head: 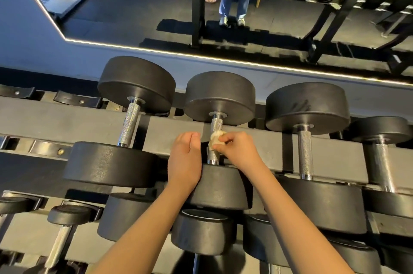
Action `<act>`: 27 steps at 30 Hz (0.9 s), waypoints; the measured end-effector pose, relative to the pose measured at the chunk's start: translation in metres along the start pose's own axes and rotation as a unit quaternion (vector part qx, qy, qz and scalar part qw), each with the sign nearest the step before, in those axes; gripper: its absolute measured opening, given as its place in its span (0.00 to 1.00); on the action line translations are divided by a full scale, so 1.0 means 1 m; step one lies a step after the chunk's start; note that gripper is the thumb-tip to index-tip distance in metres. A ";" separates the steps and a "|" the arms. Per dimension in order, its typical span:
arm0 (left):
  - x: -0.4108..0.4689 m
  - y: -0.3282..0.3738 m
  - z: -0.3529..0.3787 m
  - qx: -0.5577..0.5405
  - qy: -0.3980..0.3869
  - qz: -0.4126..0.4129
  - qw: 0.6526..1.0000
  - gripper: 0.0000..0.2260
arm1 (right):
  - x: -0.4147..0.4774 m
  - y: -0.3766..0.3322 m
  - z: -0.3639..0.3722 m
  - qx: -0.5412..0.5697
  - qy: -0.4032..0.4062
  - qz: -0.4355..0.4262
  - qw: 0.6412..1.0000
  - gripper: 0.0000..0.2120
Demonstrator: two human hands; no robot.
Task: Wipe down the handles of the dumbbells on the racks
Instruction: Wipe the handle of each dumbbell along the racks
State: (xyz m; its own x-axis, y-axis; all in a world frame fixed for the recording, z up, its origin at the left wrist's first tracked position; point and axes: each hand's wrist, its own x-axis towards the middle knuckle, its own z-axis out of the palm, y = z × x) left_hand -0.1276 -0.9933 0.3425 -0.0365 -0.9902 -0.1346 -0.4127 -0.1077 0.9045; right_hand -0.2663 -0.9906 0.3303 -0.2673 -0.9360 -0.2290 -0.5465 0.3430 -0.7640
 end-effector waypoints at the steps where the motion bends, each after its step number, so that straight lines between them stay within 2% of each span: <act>1: 0.000 -0.001 0.000 -0.002 -0.004 -0.001 1.000 0.10 | 0.002 -0.001 0.001 0.008 0.016 0.008 1.000 0.04; 2: 0.000 -0.001 0.000 -0.008 -0.008 0.001 1.000 0.10 | 0.005 -0.001 0.003 0.017 0.031 0.016 0.999 0.03; 4: 0.000 -0.002 0.000 -0.016 -0.011 0.009 1.000 0.11 | 0.012 -0.001 0.005 0.029 0.058 0.034 0.997 0.07; 9: 0.002 -0.009 0.002 0.020 0.008 0.034 0.999 0.10 | 0.028 -0.008 0.005 0.032 0.126 0.058 0.990 0.06; 12: 0.003 -0.011 0.002 0.033 0.004 0.055 0.998 0.12 | 0.026 -0.013 0.003 0.029 0.106 0.069 0.992 0.11; 17: 0.001 -0.006 0.001 0.046 0.013 0.057 0.997 0.09 | 0.010 -0.006 0.007 -0.026 0.029 0.106 0.994 0.14; 20: 0.002 -0.004 0.000 0.073 0.015 0.056 0.996 0.07 | 0.016 -0.009 0.005 -0.024 0.056 0.091 0.994 0.15; 24: 0.004 0.002 -0.003 0.127 -0.065 0.023 0.990 0.15 | 0.025 -0.015 0.005 0.022 0.139 0.077 0.987 0.14; 27: 0.007 -0.003 -0.012 0.149 -0.156 0.045 0.975 0.20 | 0.022 -0.010 0.005 0.050 0.118 0.070 0.989 0.16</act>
State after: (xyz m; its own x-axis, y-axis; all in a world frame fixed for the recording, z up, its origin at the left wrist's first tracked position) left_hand -0.1154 -1.0008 0.3436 -0.3410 -0.9145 -0.2178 -0.6392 0.0557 0.7670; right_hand -0.2624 -1.0156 0.3300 -0.5190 -0.8312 -0.1994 -0.4131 0.4481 -0.7928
